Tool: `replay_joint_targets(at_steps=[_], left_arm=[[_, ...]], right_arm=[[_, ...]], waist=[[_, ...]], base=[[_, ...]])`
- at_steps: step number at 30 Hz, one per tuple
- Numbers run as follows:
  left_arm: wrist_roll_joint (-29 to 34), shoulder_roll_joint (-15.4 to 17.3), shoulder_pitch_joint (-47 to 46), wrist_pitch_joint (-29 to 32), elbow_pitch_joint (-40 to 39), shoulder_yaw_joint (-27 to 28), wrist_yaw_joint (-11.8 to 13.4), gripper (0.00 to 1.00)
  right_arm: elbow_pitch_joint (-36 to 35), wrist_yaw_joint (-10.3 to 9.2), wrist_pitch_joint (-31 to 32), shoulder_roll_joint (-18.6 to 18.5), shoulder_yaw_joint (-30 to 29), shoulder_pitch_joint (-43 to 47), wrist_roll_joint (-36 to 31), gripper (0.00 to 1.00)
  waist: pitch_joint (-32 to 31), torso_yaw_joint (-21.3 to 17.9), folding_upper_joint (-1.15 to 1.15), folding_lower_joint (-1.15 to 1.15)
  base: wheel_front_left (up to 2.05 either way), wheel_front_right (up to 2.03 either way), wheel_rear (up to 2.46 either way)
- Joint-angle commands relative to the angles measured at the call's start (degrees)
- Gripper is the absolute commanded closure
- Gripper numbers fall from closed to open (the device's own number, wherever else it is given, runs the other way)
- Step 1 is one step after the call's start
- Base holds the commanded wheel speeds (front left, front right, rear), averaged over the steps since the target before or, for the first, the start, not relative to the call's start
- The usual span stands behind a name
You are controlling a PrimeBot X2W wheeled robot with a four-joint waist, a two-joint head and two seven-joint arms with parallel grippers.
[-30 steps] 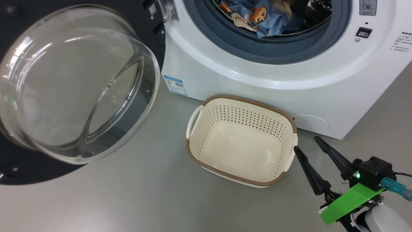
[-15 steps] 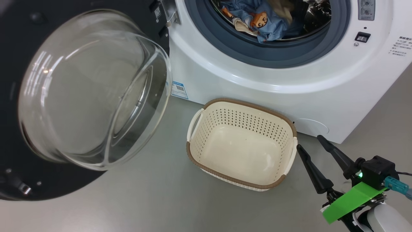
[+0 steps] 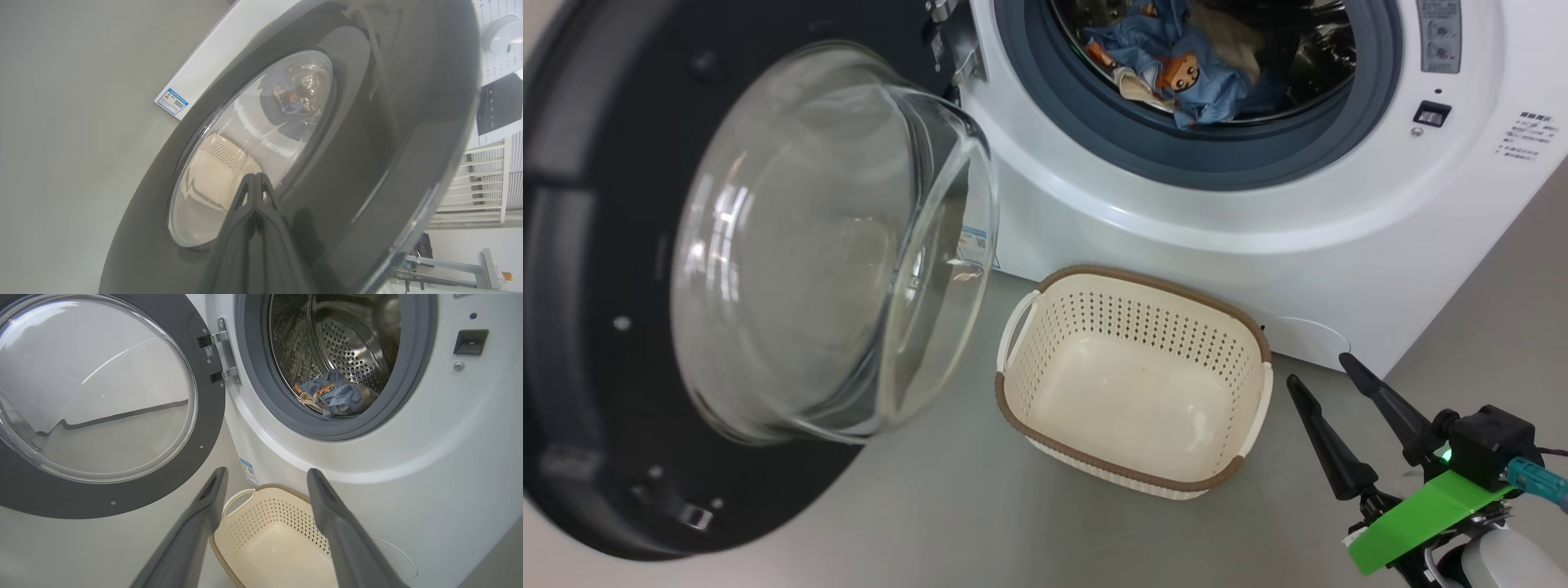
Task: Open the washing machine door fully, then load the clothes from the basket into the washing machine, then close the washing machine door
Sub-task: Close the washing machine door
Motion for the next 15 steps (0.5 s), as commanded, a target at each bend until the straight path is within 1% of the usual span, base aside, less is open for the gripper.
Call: replay_joint_targets(at_steps=[1, 7, 15], left_arm=[[-1.60, 2.36, -0.15, 1.56, -3.75, 1.27, -0.52, 1.00], [-4.05, 0.32, 1.12, 4.63, -10.60, -0.61, -0.55, 1.00], [-5.13, -2.94, 1.71, 6.44, -16.37, -4.16, -0.28, 1.00]], right_arm=[[-1.15, 0.09, -0.27, -0.14, 0.25, 0.88, -0.32, 0.00], [-1.00, 0.09, -0.27, 0.61, -0.80, 2.11, -0.47, 0.00], [-0.99, 0.09, -0.27, 1.80, -2.17, 3.60, -0.82, 0.00]], waist=[[-0.70, -0.29, 0.00, 0.00], [-2.16, -1.36, 0.00, 0.00], [-3.95, -4.17, 0.00, 0.00]], base=[[0.00, 0.00, 0.00], [0.00, 0.00, 0.00], [0.00, 0.00, 0.00]])
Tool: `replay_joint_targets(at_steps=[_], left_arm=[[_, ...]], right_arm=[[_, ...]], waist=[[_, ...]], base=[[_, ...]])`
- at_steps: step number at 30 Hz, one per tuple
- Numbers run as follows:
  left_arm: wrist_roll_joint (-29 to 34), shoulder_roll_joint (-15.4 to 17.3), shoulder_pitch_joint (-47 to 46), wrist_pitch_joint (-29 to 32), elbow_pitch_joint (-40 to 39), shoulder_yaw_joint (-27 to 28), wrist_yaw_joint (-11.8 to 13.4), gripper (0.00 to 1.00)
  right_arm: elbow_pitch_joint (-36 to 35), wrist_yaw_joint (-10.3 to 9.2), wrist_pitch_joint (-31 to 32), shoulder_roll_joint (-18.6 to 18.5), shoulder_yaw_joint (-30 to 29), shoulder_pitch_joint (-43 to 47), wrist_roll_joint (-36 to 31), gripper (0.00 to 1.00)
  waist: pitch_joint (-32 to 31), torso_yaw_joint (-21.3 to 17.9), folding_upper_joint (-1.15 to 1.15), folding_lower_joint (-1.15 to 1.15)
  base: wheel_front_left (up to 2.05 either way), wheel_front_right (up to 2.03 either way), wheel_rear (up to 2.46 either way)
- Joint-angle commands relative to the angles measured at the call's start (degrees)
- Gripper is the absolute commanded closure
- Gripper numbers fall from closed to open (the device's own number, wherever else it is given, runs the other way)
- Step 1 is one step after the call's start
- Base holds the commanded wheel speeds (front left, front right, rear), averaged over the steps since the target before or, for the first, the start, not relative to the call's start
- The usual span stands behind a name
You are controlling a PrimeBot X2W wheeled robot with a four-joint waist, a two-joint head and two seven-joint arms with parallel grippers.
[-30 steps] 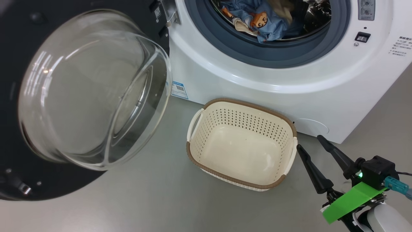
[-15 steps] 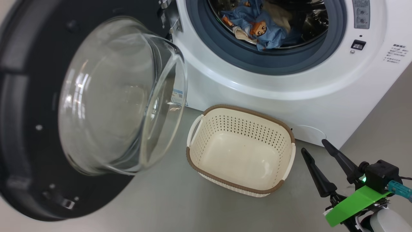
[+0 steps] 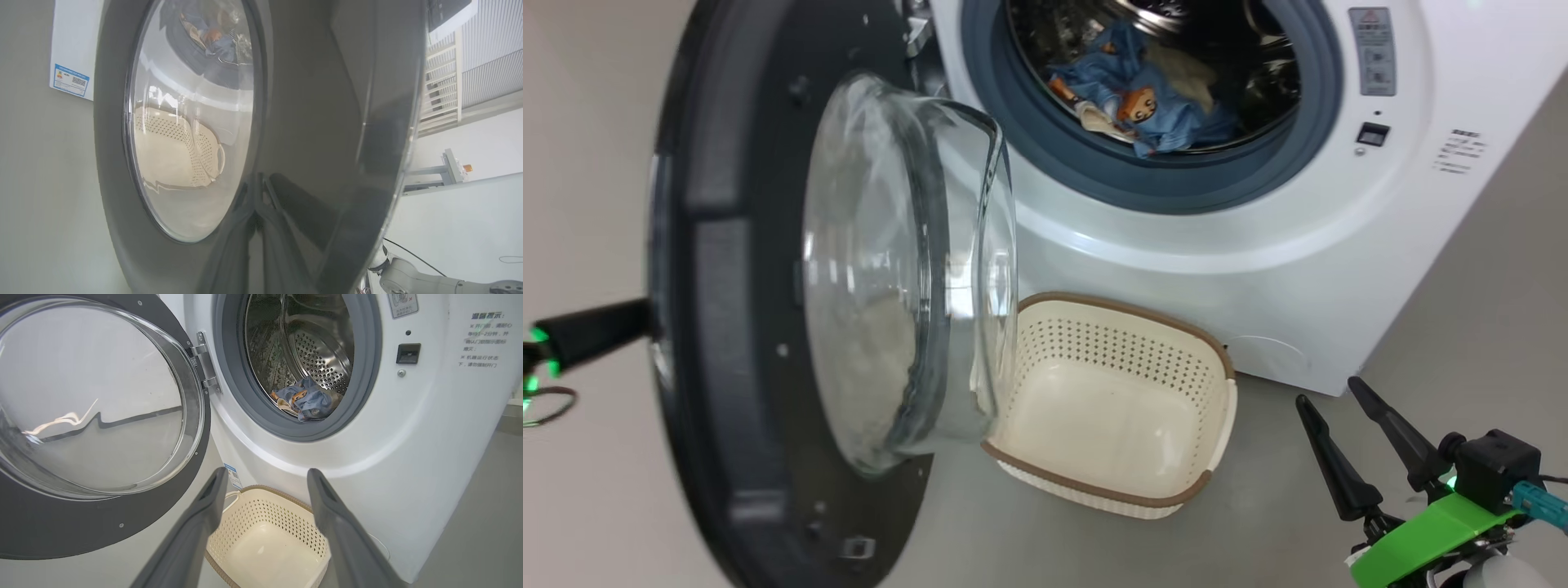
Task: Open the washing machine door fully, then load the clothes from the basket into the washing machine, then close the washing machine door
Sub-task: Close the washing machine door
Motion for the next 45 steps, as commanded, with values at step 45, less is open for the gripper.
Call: replay_joint_targets(at_steps=[45], left_arm=[[10.74, -8.54, -10.29, -12.38, 6.40, -7.52, -0.89, 1.00]], right_arm=[[-1.79, 0.09, -0.27, 2.81, -3.53, 0.06, -0.78, 0.00]], waist=[[0.89, -27.54, 0.00, 0.00]], base=[[0.00, 0.00, 0.00]])
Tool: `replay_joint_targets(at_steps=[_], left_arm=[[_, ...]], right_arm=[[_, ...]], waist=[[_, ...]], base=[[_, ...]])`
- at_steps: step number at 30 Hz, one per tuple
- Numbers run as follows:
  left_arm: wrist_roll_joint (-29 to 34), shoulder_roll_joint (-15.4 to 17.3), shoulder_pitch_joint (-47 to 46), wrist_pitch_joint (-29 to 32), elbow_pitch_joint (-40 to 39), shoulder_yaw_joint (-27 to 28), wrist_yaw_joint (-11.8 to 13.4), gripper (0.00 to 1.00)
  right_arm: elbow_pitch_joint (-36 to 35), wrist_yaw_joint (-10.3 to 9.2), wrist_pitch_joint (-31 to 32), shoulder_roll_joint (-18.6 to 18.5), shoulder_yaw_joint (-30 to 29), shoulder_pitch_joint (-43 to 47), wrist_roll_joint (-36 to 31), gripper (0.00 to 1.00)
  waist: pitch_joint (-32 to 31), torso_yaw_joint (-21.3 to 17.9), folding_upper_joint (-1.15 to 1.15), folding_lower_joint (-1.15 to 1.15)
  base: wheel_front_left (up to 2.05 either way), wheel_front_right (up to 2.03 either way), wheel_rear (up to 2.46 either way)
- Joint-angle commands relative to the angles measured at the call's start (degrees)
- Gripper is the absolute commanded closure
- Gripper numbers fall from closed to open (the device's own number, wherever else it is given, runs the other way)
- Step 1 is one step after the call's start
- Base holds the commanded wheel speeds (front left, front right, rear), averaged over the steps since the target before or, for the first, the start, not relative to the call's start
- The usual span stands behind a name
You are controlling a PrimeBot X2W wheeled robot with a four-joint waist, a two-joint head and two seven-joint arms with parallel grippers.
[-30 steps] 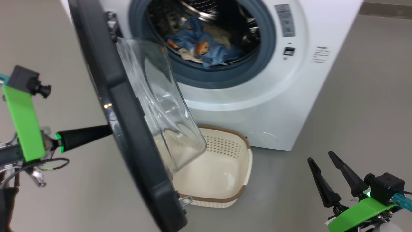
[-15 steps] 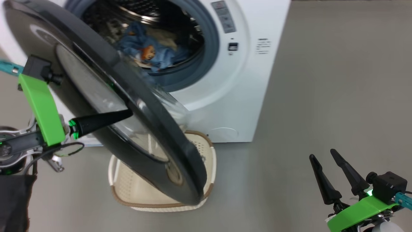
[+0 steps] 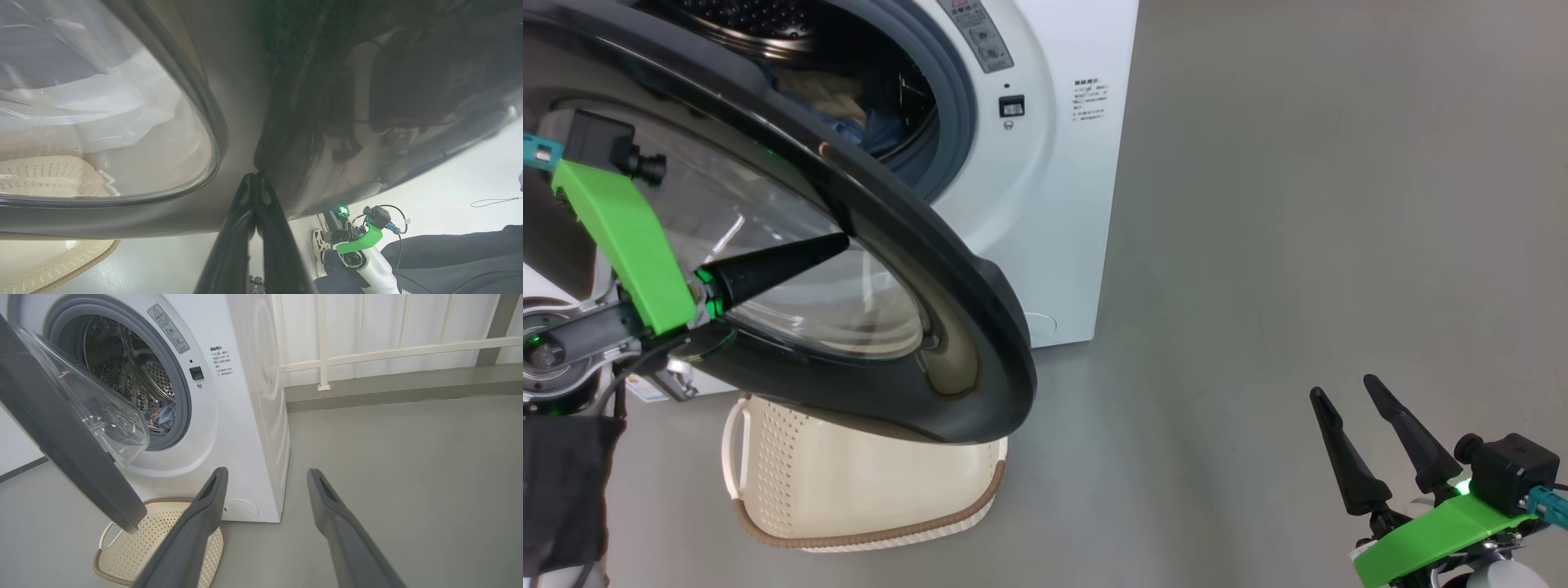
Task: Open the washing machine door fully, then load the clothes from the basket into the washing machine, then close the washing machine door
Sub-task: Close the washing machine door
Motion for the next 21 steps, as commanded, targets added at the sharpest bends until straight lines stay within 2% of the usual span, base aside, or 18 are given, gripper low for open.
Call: replay_joint_targets(at_steps=[1, 10, 11, 12, 13, 21], left_arm=[[0.72, 2.68, -2.09, -0.50, -1.04, 1.98, -0.41, 1.00], [-0.03, 3.52, 1.24, -1.76, -1.18, 2.30, -0.55, 1.00], [0.19, 3.76, 1.95, -2.14, -1.40, 2.25, -0.56, 0.95], [0.34, 3.96, 2.79, -2.48, -1.69, 2.09, -0.57, 0.41], [0.14, 4.16, 3.75, -2.56, -2.18, 1.92, -0.57, 0.00], [-0.07, 5.55, 11.95, -8.20, -3.96, 2.98, -0.58, 0.00]], right_arm=[[-1.43, 0.08, -0.27, -0.50, 0.61, -1.13, -0.66, 0.00], [-1.28, 0.08, -0.27, -0.52, 0.86, -1.29, -0.72, 0.00], [-1.22, 0.08, -0.27, -0.57, 0.81, -1.23, -0.71, 0.00], [-1.15, 0.08, -0.27, -0.62, 0.76, -1.11, -0.70, 0.00], [-1.14, 0.08, -0.27, -0.68, 0.78, -0.98, -0.69, 0.00], [-1.28, 0.08, -0.27, -1.11, 0.96, -0.04, -0.64, 0.00]], waist=[[0.20, -0.09, 0.00, 0.00], [-0.41, 2.01, 0.00, 0.00], [-0.63, 2.31, 0.00, 0.00], [-0.85, 2.57, 0.00, 0.00], [-1.02, 2.77, 0.00, 0.00], [-2.04, 4.06, 0.00, 0.00]], base=[[0.00, 0.00, 0.00], [0.00, 0.00, 0.00], [0.00, 0.00, 0.00], [0.00, 0.00, 0.00], [0.00, 0.00, 0.00], [0.00, 0.00, 0.00]])
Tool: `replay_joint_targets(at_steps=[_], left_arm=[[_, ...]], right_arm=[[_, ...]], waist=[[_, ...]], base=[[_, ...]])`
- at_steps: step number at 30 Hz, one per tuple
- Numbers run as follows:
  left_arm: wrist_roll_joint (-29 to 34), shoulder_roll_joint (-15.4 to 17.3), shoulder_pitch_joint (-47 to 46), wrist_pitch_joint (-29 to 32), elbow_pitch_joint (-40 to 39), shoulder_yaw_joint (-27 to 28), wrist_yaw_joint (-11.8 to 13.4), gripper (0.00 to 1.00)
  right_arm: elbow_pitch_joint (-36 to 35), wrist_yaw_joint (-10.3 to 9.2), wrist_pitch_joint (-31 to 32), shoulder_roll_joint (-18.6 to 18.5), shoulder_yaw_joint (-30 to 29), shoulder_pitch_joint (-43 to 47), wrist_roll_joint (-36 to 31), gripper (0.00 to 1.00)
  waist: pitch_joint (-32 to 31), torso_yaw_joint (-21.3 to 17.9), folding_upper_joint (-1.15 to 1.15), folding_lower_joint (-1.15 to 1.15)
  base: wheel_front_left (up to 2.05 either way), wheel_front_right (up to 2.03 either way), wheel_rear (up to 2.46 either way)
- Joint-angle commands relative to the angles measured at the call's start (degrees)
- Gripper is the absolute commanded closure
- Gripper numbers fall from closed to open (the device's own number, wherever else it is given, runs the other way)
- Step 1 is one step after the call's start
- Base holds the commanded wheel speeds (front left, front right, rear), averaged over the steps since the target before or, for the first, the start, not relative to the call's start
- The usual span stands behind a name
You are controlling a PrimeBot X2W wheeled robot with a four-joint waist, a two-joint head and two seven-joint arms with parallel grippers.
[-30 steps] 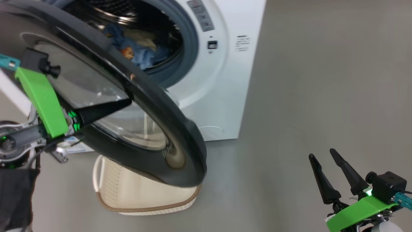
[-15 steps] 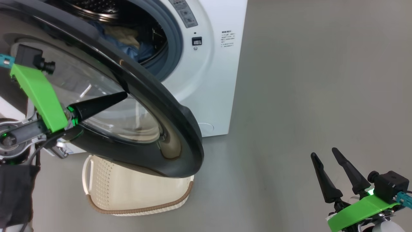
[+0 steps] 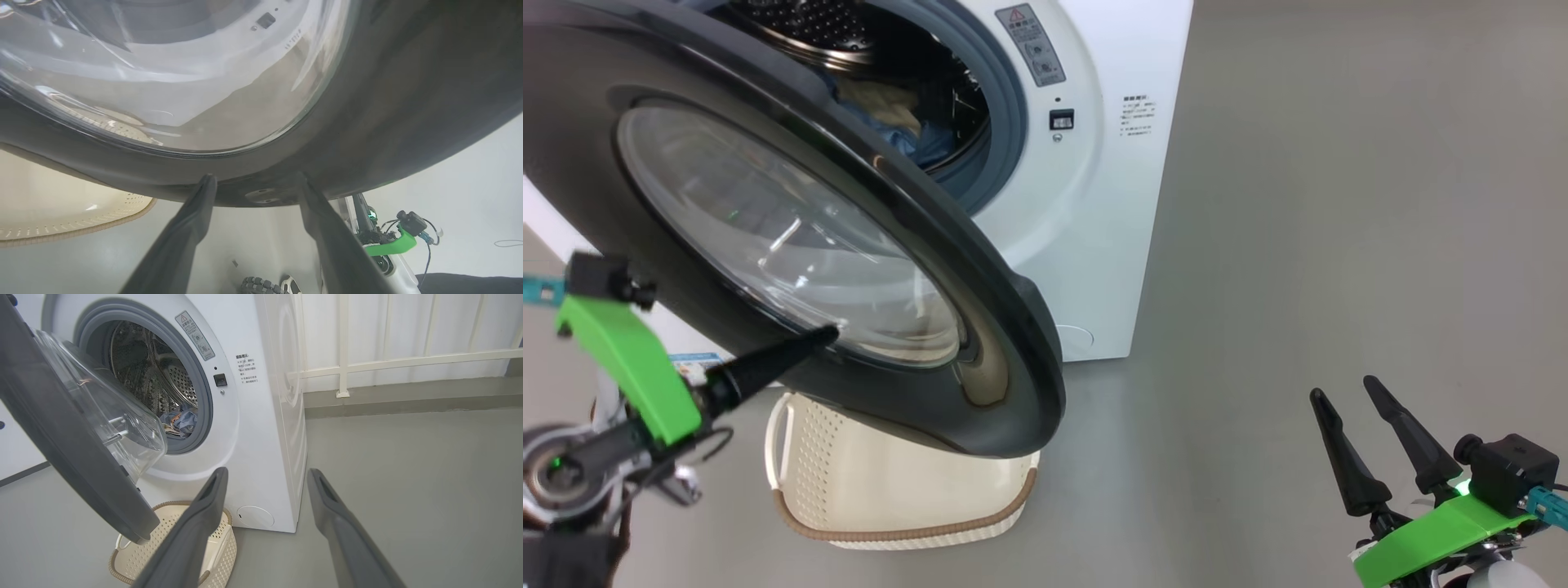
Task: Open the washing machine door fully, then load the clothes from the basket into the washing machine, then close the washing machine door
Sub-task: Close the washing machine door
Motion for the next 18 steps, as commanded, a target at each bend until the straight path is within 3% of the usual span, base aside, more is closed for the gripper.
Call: replay_joint_targets(at_steps=[1, 18], left_arm=[[0.25, 3.10, 0.29, -1.44, -1.72, 2.71, -0.39, 0.00], [0.24, 4.49, 14.23, -16.59, -0.69, 1.74, -0.39, 0.00]], right_arm=[[-1.36, 0.09, -0.27, -1.09, 1.00, 0.04, -0.62, 0.00], [-1.50, 0.09, -0.27, -1.89, 0.65, 1.58, -0.52, 0.00]], waist=[[-0.37, 0.37, 0.00, 0.00], [-1.06, 0.83, 0.00, 0.00]], base=[[0.00, 0.00, 0.00], [0.00, 0.00, 0.00]])
